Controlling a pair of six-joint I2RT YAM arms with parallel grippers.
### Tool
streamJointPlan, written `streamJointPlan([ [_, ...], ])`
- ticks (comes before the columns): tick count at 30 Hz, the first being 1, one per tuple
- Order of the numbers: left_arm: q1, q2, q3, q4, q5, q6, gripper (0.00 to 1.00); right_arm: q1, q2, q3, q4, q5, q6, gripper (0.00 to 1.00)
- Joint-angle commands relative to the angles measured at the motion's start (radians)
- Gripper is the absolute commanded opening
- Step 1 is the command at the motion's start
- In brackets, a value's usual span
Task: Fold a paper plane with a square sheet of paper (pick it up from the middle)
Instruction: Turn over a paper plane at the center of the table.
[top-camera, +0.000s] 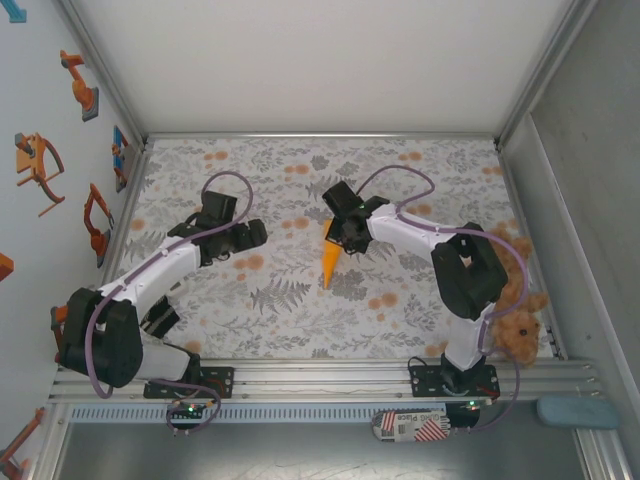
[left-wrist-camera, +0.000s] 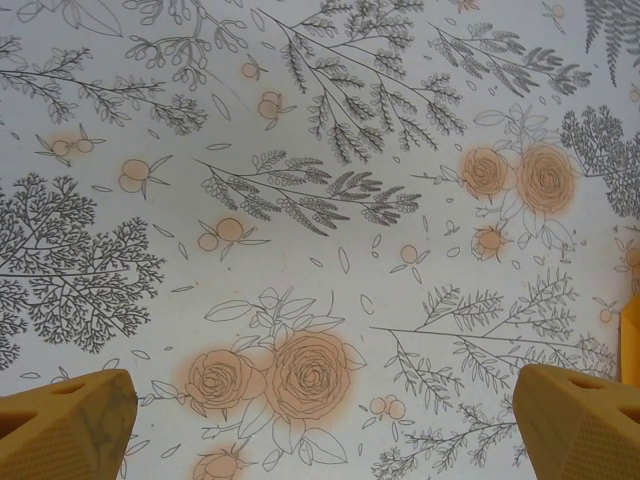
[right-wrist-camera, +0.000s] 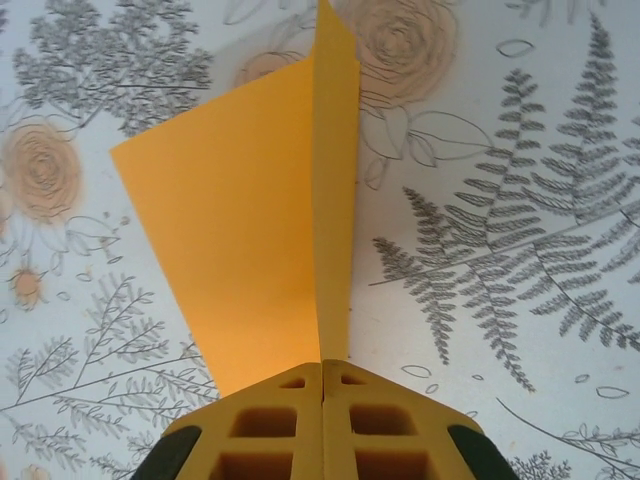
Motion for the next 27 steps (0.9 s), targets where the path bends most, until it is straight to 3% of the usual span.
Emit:
streamJointPlan([
  [1, 0.034, -0.026, -0.024, 0.006, 0.045, -0.041, 0.96, 0.006, -0.04, 0.038, 0.101, -0.076, -0.145, 0.03],
  [8, 0.081, -0.063, -0.05, 0.022, 0.095, -0.114, 0.96, 0.003, -0.041, 0.011, 0.323, -0.276, -0.256, 0.0],
  [15, 0.087, -0.1, -0.092, 0.094, 0.127, -0.189, 0.96, -0.032, -0.02, -0.11, 0.576, -0.492, -0.261, 0.0],
  [22, 0.061, -0.052, -0.132, 0.24, 0.27, -0.226, 0.99, -0.097, 0.02, -0.242, 0.752, -0.581, -0.223, 0.01],
  [27, -0.005, 0.021, -0.1, 0.268, 0.293, -0.223, 0.97, -0.134, 0.017, -0.309, 0.786, -0.583, -0.22, 0.0],
])
